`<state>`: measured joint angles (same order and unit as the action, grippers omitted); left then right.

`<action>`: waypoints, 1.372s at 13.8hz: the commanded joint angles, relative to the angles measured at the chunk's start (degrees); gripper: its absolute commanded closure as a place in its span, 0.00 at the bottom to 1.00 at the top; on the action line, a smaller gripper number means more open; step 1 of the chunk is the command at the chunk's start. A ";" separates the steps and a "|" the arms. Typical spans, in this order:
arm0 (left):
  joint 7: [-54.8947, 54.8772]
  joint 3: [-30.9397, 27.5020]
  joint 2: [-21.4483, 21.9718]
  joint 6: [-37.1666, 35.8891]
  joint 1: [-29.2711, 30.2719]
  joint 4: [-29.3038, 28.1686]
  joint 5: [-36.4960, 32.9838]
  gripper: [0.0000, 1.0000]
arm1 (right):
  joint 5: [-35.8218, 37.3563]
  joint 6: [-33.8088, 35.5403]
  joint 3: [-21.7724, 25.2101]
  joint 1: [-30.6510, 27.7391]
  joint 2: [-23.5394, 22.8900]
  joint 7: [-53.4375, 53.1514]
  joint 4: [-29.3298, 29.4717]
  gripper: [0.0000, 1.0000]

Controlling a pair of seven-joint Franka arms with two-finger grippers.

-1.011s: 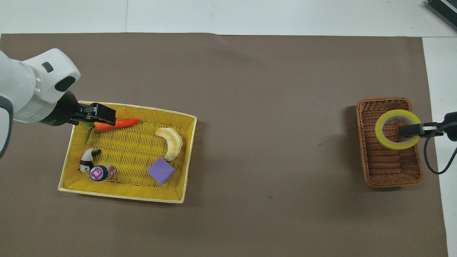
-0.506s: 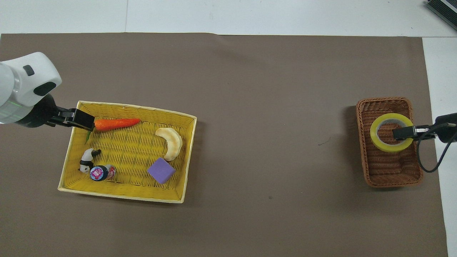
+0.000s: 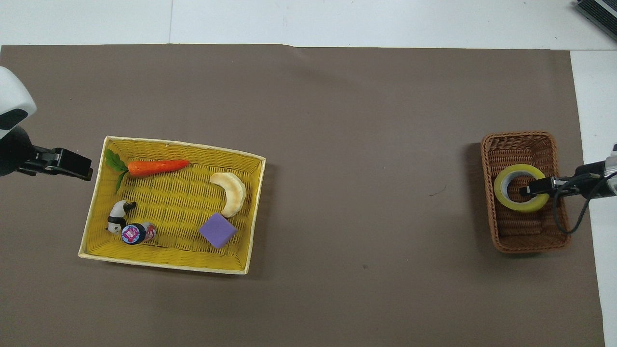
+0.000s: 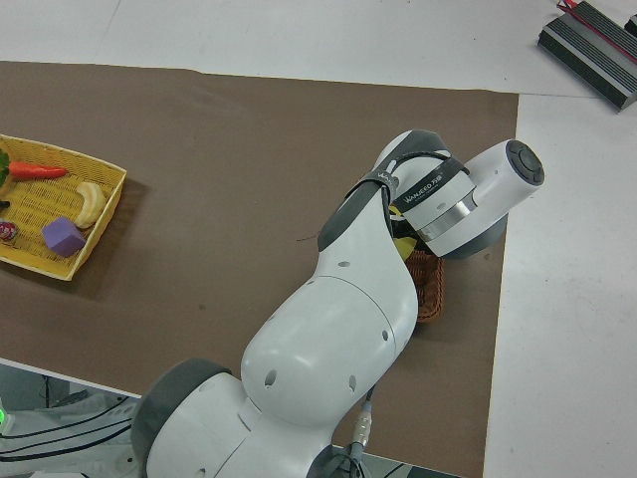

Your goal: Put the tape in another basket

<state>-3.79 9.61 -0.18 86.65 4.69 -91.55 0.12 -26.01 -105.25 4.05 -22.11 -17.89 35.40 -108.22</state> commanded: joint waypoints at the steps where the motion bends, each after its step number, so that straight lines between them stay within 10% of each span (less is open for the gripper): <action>1: -0.52 0.67 0.44 -0.78 0.94 0.23 -0.91 0.00 | 0.52 -0.40 -0.80 -1.10 0.57 1.25 0.02 0.00; 12: -0.43 0.67 0.35 -0.52 0.85 0.23 -0.47 0.00 | 4.38 -0.31 -1.76 3.11 6.19 0.73 7.40 0.00; 19: -0.43 0.67 0.35 -0.52 0.85 0.23 -0.47 0.00 | 16.31 0.04 -1.76 14.69 13.83 -25.50 7.50 0.00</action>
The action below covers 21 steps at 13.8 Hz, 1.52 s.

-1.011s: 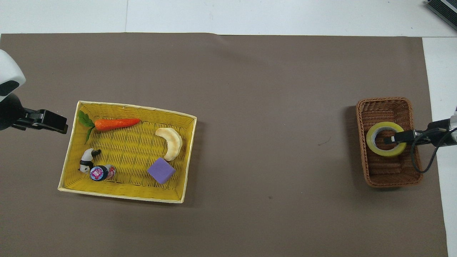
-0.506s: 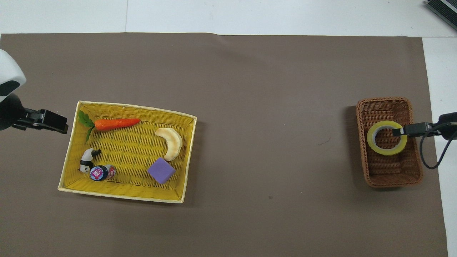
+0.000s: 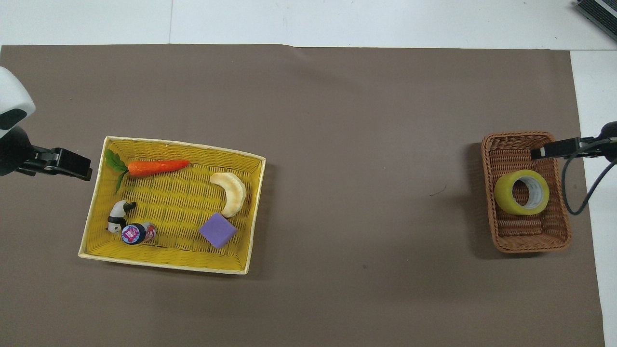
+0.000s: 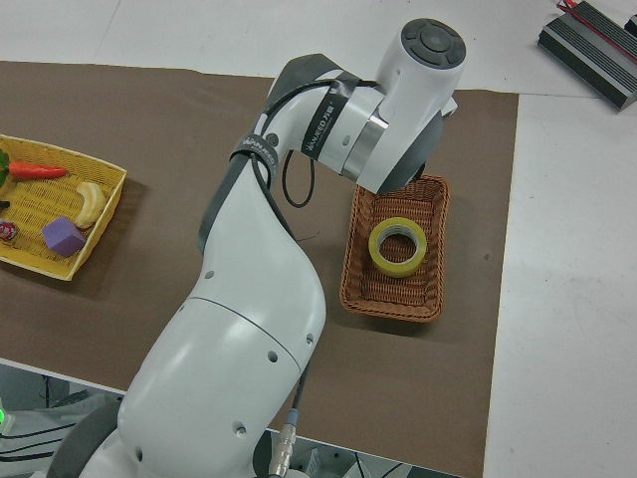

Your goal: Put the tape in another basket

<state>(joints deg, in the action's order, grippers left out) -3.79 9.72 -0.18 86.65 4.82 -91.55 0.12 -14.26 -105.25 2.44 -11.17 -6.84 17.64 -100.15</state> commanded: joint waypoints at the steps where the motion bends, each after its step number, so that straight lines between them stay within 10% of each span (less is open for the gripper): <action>1: -0.43 0.56 0.35 -0.52 0.80 0.23 -0.47 0.00 | 7.72 0.14 -0.15 6.65 3.84 -11.97 -0.57 0.00; 5: -0.43 0.56 0.35 -0.52 0.80 0.23 -0.47 0.00 | 12.85 3.37 -0.33 12.13 7.79 -21.93 1.69 0.00; 11: -0.52 0.56 0.35 -0.52 0.80 0.23 -0.47 0.00 | 14.60 25.95 -0.59 12.13 9.99 -27.03 17.70 0.00; 21: -0.43 0.56 0.35 -0.52 0.80 0.23 -0.47 0.00 | 15.39 27.03 -1.91 12.31 12.90 -27.40 17.79 0.00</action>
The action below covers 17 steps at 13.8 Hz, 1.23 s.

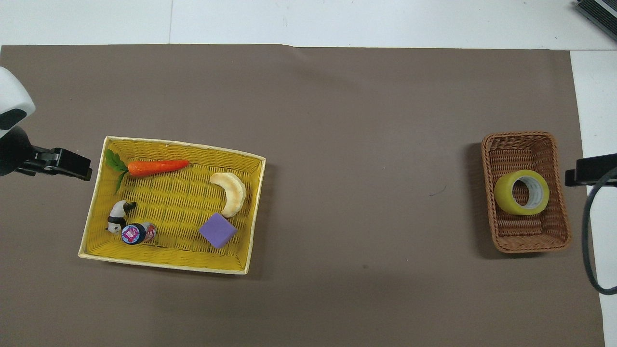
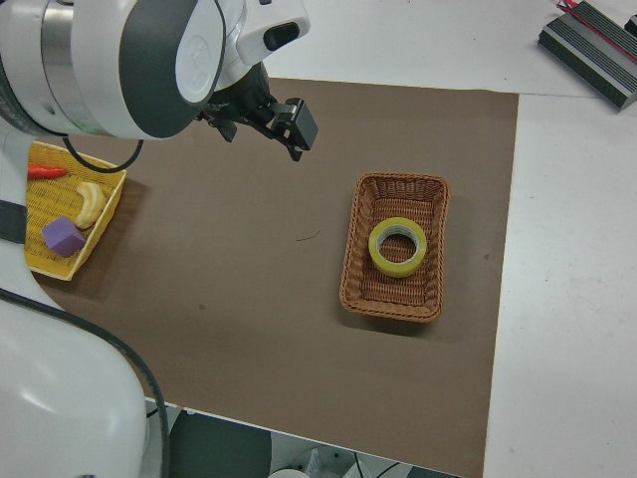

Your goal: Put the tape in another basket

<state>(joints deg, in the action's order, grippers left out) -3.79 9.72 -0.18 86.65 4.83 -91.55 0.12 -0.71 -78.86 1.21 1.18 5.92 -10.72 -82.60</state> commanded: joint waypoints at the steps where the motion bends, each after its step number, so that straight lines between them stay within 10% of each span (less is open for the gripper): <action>1: -0.43 0.56 0.35 -0.52 0.80 0.23 -0.47 0.00 | 3.07 1.07 -0.69 -0.04 0.14 1.83 0.42 0.00; 17: -0.43 0.56 0.35 -0.52 0.80 0.23 -0.47 0.00 | 0.18 0.55 -0.51 -0.21 1.20 8.34 -1.33 0.00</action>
